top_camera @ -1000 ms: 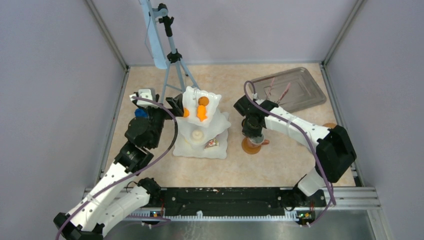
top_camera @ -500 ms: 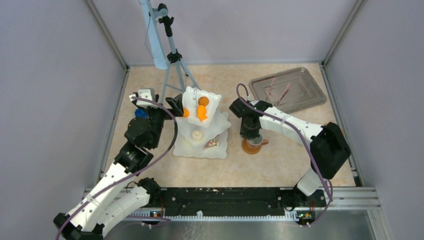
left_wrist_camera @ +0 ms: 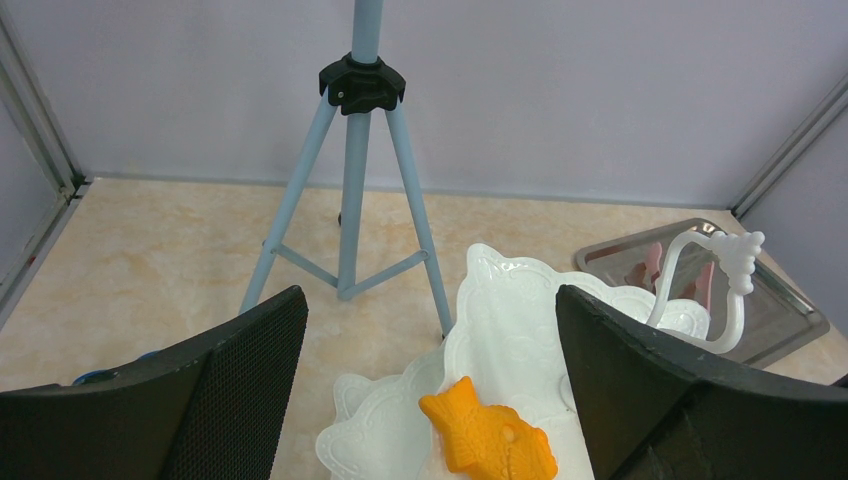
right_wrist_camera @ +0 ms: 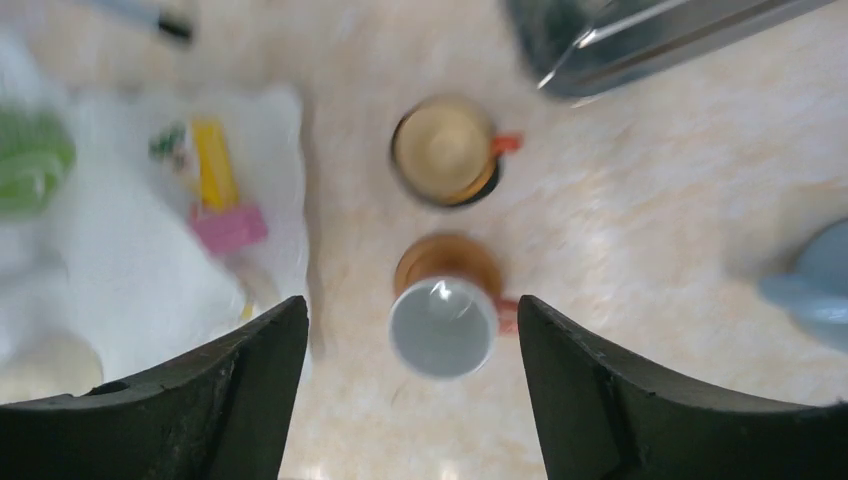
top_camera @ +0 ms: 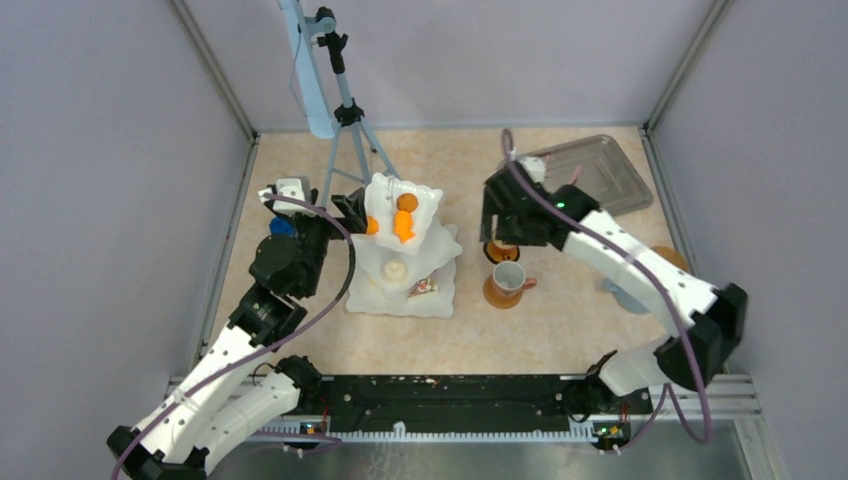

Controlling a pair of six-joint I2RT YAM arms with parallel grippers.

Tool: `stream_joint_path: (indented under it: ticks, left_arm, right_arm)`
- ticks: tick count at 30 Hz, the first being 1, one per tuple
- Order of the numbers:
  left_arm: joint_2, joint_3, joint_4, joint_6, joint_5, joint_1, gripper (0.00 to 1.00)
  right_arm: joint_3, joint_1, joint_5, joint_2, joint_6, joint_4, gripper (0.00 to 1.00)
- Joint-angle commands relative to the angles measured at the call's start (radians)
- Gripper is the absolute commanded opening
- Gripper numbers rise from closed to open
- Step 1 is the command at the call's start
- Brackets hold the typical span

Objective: Serve the afternoon tea

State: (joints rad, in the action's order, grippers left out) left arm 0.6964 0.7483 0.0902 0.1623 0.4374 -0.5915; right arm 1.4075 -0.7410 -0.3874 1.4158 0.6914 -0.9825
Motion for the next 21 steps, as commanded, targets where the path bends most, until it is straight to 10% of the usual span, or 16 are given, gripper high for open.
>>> stream_joint_path:
  ticks: [1,11,21]
  left_arm:
    - [-0.004,0.036,0.031,0.008,-0.011,0.002,0.99]
    - [0.012,0.037,0.032,0.009,-0.021,0.002,0.99]
    - [0.025,0.034,0.034,0.006,-0.022,0.002,0.99]
  right_arm:
    - [-0.075,0.338,-0.024,-0.155,-0.147,0.098,0.75]
    - [-0.302,1.078,0.156,0.008,-0.066,0.442,0.78]
    - [-0.285,1.248,0.313,0.304,-0.049,0.565,0.71]
